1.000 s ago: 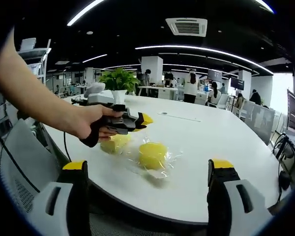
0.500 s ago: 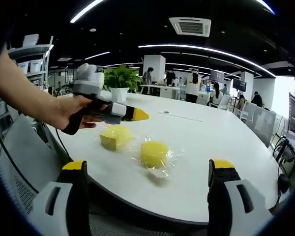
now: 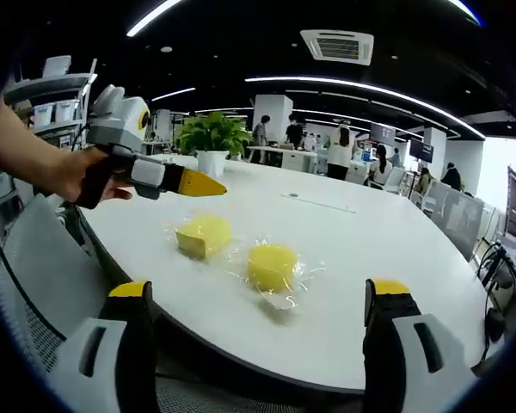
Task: Compare the silicone blocks by pressing each to a similar depth, holding the contact briefly, and releasing to observe deformation and rebound differences across the visible hardness samples.
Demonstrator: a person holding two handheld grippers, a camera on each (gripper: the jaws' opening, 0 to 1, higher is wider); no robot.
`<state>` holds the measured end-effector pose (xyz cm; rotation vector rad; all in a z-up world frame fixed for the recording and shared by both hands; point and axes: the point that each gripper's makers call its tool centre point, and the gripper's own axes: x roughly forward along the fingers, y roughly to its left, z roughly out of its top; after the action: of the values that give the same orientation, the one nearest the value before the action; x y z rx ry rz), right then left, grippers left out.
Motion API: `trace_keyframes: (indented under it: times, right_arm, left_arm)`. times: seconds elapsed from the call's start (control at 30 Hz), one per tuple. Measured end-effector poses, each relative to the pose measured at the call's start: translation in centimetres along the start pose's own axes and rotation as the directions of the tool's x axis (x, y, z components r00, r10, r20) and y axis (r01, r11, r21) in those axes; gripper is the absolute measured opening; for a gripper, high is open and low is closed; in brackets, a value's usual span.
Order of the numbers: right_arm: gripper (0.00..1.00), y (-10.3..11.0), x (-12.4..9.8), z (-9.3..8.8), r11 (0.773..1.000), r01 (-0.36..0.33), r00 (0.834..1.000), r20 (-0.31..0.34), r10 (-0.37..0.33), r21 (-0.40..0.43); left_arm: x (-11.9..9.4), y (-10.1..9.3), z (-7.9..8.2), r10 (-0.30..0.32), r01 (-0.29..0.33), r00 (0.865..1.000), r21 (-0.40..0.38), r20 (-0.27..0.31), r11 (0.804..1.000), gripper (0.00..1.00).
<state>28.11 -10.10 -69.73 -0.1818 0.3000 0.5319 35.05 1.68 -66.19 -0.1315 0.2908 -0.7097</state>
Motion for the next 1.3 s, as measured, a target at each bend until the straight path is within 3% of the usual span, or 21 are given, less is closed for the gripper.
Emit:
trace_keyframes:
  times: [0.13,0.37,0.43,0.5,0.67,0.73,0.83,1.13,1.3]
  right_arm:
    - [0.95,0.1,0.0,-0.3,1.0,-0.001,1.0,-0.016,0.001,-0.023]
    - [0.96,0.2,0.1,-0.5,0.999,-0.003,1.0,-0.026,0.002,-0.032]
    - [0.96,0.2,0.1,-0.6,0.999,-0.005,1.0,-0.028,0.004,-0.032]
    - [0.96,0.2,0.1,-0.7,0.999,-0.003,0.999,-0.036,0.002,-0.042]
    - [0.96,0.3,0.1,-0.9,0.999,-0.004,0.999,-0.043,0.002,-0.05]
    - [0.96,0.3,0.1,-0.9,0.999,-0.004,0.999,-0.043,0.002,-0.05]
    - [0.96,0.4,0.0,-1.1,0.997,-0.009,0.999,-0.054,0.006,-0.072]
    - [0.96,0.3,0.1,-1.0,0.998,-0.001,0.999,-0.049,-0.002,-0.067]
    - [0.96,0.2,0.1,-1.1,0.998,0.002,0.999,-0.049,-0.005,-0.067]
  left_arm:
    - [-1.8,-0.1,-0.7,-0.013,0.014,1.0,0.051,-0.024,0.999,0.56]
    - [-5.1,1.1,-0.7,0.047,-0.046,0.999,0.052,-0.026,0.998,0.59]
    - [-5.9,1.1,-1.2,0.053,-0.051,0.997,0.051,-0.047,0.997,0.6]
    - [-6.9,1.2,-2.1,0.061,-0.052,0.995,0.107,-0.085,0.993,0.62]
    - [-8.7,1.5,-2.8,0.077,-0.067,0.992,0.1,-0.096,0.993,0.63]
    - [-9.2,2.0,-2.9,0.101,-0.094,0.99,0.075,-0.101,0.993,0.63]
    - [-9.1,1.8,-1.7,0.112,-0.106,0.991,0.088,-0.068,0.99,0.64]
    - [-10.5,1.4,-1.9,0.105,-0.093,0.99,0.121,-0.096,0.988,0.67]
    - [-12.1,2.3,-2.4,0.124,-0.11,0.986,0.125,-0.111,0.986,0.69]
